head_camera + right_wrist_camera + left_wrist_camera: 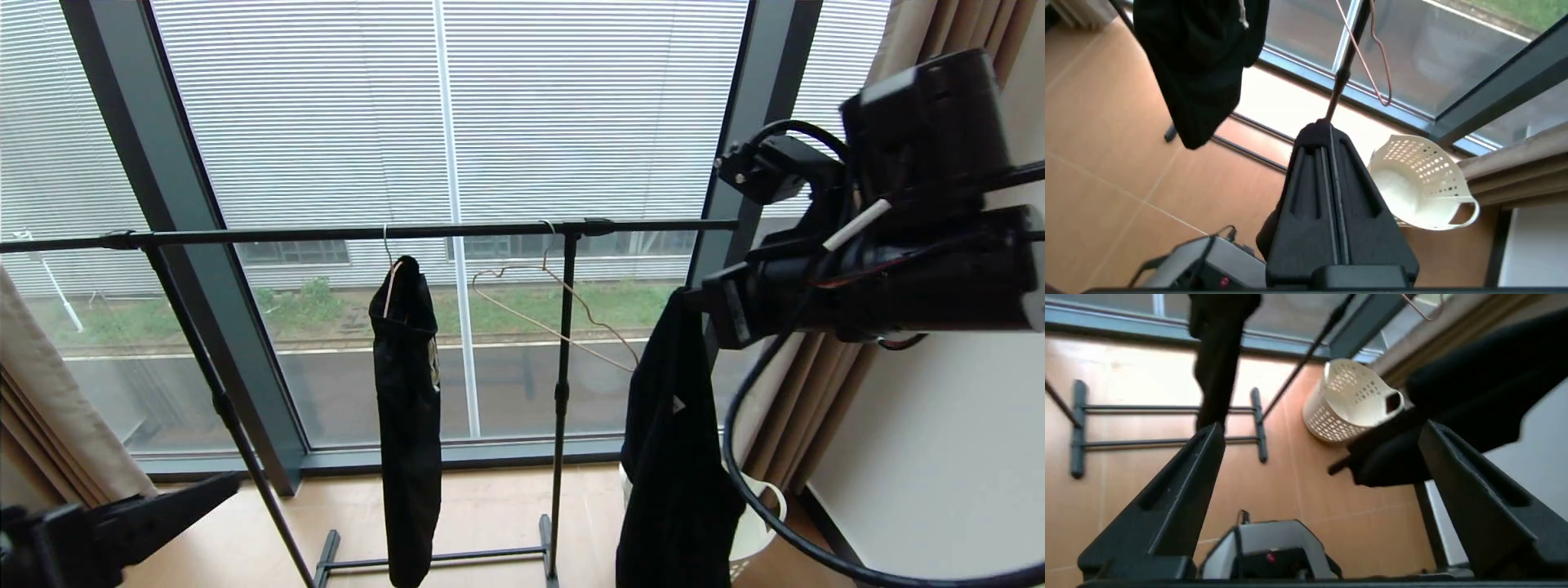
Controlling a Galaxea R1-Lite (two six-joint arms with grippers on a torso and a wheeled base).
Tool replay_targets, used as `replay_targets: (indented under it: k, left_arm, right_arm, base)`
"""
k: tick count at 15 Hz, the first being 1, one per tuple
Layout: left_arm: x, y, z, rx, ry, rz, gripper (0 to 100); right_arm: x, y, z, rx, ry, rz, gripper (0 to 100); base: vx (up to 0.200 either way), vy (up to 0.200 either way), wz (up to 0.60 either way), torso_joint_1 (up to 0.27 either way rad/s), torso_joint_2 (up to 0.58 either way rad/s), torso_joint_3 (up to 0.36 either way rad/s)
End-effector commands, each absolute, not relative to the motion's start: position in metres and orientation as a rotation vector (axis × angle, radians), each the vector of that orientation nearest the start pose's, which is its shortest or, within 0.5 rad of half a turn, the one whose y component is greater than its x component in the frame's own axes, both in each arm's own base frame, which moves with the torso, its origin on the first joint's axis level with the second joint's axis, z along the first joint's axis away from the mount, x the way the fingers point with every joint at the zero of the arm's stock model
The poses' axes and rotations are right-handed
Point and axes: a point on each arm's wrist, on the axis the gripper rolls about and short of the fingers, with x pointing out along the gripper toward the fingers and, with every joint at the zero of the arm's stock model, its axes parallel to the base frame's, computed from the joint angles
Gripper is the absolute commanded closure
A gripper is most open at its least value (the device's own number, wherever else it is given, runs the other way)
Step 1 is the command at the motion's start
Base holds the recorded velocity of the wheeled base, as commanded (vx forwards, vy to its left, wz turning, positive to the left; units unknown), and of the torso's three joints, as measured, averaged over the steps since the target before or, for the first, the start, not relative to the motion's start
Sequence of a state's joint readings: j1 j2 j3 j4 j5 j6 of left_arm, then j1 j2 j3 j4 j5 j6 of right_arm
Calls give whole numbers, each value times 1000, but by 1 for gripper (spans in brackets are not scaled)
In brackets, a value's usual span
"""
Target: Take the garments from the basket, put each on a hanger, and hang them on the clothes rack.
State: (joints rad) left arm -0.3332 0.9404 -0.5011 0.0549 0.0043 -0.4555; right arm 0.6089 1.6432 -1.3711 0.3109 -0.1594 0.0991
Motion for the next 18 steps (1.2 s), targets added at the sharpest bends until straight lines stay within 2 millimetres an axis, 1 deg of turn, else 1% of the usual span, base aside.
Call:
replay_targets:
  k: [1,2,3,4,6,7,10,11,12,14,16,18]
  left_arm:
    - [175,-111,189,-364,762,-341,0]
    - [187,-128,182,-344,789,-368,0]
    - [195,-139,180,-338,795,-384,0]
    - [209,-157,172,-328,803,-407,0]
    - [223,-175,165,-324,797,-430,0]
    - [233,-195,156,-311,802,-458,0]
    - [252,-229,135,-285,823,-486,0]
    - [256,-232,132,-283,827,-484,0]
    - [265,-241,125,-281,830,-479,0]
    - [274,-248,118,-284,836,-473,0]
    - [276,-250,112,-279,843,-451,0]
    - [275,-248,111,-285,845,-426,0]
  right_arm:
    - [273,195,246,-104,636,365,100]
    - [274,205,243,-79,639,351,100]
    - [275,207,247,-65,623,338,100]
    - [277,212,248,-26,619,332,100]
    - [277,224,248,28,623,329,100]
    - [279,232,243,33,622,303,100]
    - [268,246,242,36,623,321,100]
    - [266,248,242,37,623,327,100]
    - [258,255,242,24,620,338,100]
    - [255,255,243,17,610,320,100]
    - [253,255,244,16,608,323,100]
    - [253,255,244,15,608,322,100]
  base:
    - [0,0,0,0,0,0]
    - [0,0,0,0,0,0]
    - [0,0,0,0,0,0]
    - [0,0,0,0,0,0]
    - [0,0,0,0,0,0]
    - [0,0,0,0,0,0]
    - [0,0,0,0,0,0]
    - [0,0,0,0,0,0]
    - [0,0,0,0,0,0]
    - [0,0,0,0,0,0]
    - [0,0,0,0,0,0]
    - [0,0,0,0,0,0]
